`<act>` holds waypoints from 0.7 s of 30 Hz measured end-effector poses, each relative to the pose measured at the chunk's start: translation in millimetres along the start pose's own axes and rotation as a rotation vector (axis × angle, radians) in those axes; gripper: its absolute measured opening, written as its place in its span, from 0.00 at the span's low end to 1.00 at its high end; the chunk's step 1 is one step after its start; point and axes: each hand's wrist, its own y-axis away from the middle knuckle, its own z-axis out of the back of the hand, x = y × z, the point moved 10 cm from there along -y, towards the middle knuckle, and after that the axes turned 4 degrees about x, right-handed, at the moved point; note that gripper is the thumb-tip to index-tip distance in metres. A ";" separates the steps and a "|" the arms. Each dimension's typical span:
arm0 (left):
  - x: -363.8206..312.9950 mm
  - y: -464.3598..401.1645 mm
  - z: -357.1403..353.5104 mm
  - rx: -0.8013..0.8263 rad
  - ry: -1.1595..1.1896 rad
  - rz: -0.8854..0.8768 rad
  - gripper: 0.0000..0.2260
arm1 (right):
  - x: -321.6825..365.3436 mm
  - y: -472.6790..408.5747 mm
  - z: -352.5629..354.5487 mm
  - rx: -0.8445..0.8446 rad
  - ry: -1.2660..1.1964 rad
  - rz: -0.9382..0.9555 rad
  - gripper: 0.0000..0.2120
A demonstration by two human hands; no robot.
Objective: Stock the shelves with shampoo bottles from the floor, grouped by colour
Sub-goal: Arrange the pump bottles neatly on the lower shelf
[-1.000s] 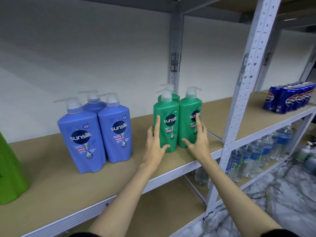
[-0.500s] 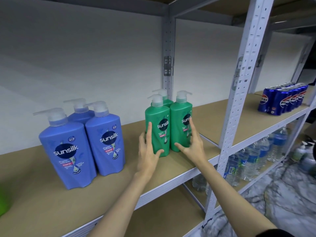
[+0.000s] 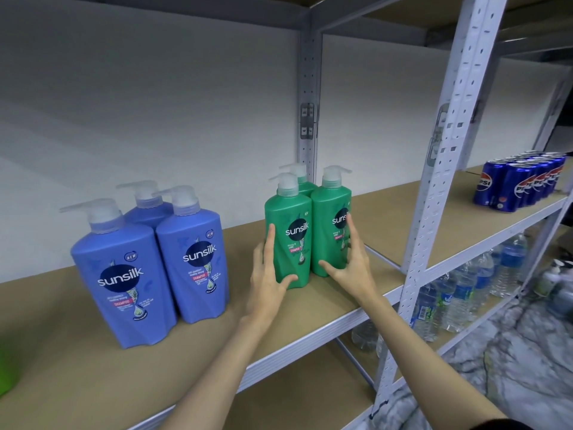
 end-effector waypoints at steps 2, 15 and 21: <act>0.0 -0.1 0.7 -0.004 0.017 0.005 0.49 | 0.3 0.4 -1.4 0.006 -0.009 0.008 0.51; -39.2 -62.0 70.1 -0.193 0.387 0.131 0.19 | 91.5 -7.8 26.7 -0.402 0.161 0.287 0.24; -44.9 -84.8 53.3 0.090 0.339 0.158 0.17 | 112.9 -27.5 1.2 -0.385 0.473 0.215 0.29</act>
